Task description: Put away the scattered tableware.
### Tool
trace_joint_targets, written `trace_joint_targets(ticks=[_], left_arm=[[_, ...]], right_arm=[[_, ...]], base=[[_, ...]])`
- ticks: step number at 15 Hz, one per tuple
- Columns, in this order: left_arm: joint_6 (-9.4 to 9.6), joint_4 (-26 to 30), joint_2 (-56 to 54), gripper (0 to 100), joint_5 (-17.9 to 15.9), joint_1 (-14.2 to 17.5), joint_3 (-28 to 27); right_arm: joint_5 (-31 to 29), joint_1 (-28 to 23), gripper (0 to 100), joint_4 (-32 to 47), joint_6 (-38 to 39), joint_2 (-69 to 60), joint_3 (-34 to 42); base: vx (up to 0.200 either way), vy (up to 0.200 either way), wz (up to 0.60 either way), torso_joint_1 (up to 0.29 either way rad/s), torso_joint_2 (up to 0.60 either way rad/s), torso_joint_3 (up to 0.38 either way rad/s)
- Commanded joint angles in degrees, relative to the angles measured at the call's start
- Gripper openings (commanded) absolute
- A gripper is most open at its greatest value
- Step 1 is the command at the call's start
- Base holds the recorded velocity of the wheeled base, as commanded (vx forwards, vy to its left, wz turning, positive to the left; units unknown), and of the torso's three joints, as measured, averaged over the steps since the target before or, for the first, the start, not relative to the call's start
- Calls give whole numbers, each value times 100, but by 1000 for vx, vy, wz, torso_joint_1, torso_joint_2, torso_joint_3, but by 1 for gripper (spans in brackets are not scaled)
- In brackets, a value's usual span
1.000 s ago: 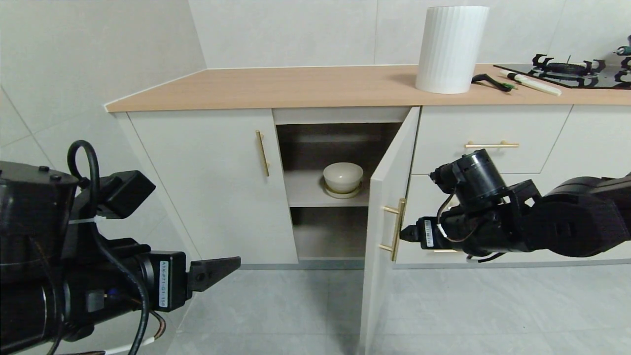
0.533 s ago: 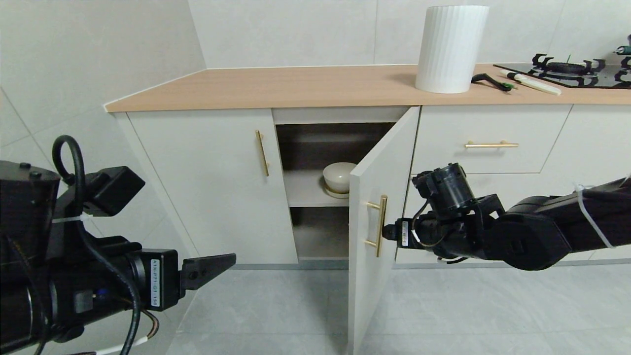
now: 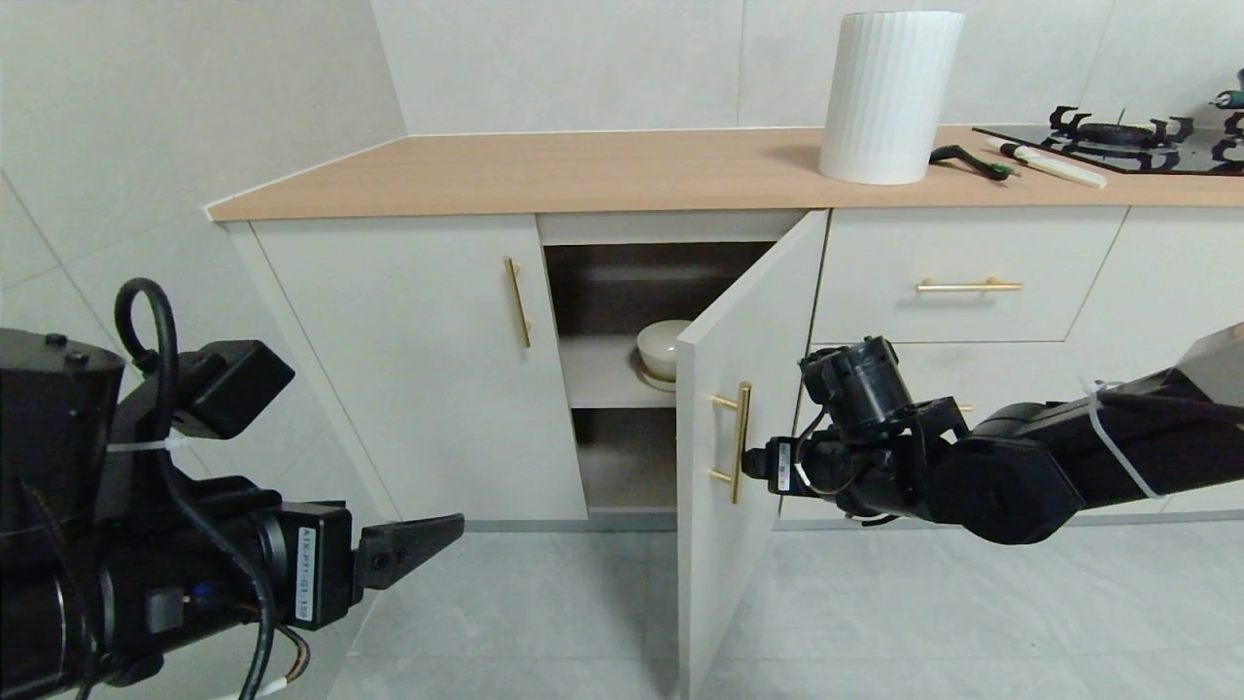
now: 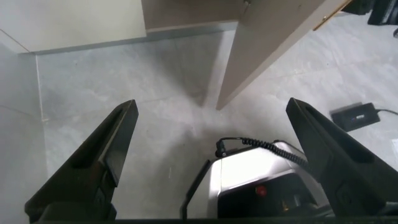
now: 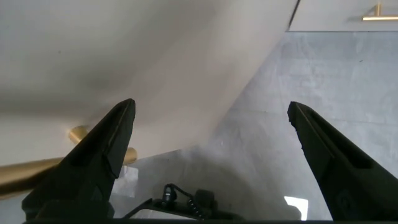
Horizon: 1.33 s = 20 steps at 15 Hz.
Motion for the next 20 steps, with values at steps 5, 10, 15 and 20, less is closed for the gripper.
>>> trace_joint_targets(ticks=[5,10,15,20], left_arm=[[49,4,-27,100,13,2,-13],[40,-14,-97,100,13,2,-13],[31,-14,-88,100,13,2,-13],[14,-22,-53,100,4,2,-13]], right_arm=[[-148,156,100,-1249,407,478,-7],[-614,174,100,-2621,424,1066,-60],[-807,271,100,-3289,574,1400,-227],[-1308,235,100,-3429,565,1796,-622]], base=[[200,0,0,2,3,3],[80,0,0,0,3,1],[0,0,0,0,0,0],[0,0,0,0,0,0]])
